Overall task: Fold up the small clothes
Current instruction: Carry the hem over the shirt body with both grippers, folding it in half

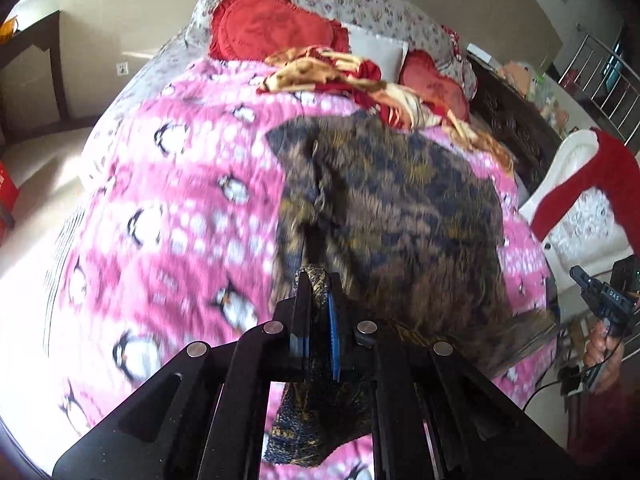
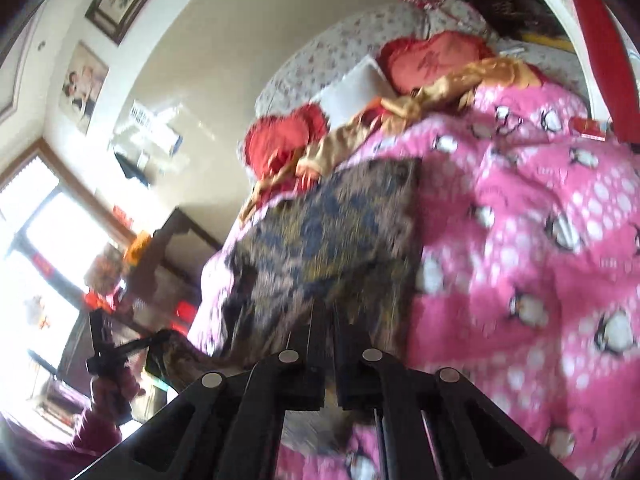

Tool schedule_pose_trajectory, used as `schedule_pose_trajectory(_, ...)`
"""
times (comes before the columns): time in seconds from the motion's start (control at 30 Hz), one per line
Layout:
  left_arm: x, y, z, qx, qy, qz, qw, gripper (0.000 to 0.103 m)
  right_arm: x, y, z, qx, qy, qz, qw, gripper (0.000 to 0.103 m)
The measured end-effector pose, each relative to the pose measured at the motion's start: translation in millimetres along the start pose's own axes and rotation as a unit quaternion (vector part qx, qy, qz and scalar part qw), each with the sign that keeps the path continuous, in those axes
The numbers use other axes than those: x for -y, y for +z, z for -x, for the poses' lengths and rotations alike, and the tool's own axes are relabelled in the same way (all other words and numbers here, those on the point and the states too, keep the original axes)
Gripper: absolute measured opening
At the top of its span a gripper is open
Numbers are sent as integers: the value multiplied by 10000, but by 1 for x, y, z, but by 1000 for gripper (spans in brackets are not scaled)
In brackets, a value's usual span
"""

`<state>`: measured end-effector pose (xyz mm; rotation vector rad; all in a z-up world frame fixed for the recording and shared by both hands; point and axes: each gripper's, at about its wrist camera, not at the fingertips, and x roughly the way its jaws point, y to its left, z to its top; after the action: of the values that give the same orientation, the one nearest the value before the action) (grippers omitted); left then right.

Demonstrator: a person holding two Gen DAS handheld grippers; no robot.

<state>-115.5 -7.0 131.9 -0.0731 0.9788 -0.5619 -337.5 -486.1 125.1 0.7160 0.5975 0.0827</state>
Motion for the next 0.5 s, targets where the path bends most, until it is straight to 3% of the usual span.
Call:
schedule_pose_trajectory(0.1, 7, 20, -12, 26, 2, -65, 10000, 6, 8, 28, -13, 53, -138, -73, 9999, 3)
schedule_pose_trajectory(0.27, 18, 25, -22, -93, 4, -241, 9997, 6, 4, 24, -46, -974, -353, 63, 9946, 6)
schedule_pose_trajectory(0.3, 17, 25, -24, -127, 17, -239, 9996, 6, 1, 14, -50, -1243, -481, 214, 9908, 9)
schedule_pose_trajectory(0.37, 13, 23, -25, -177, 25, -192, 9997, 6, 1, -5, -53, -1601, -694, 350, 9840, 36)
schedule_pose_trajectory(0.4, 11, 22, -26, -209, 38, -156, 9997, 6, 5, -17, -53, -1749, -744, 285, 9814, 41)
schedule_pose_trajectory(0.5, 6, 19, -28, -262, 63, -76, 9996, 6, 20, -39, -52, -2018, -773, 54, 9764, 43)
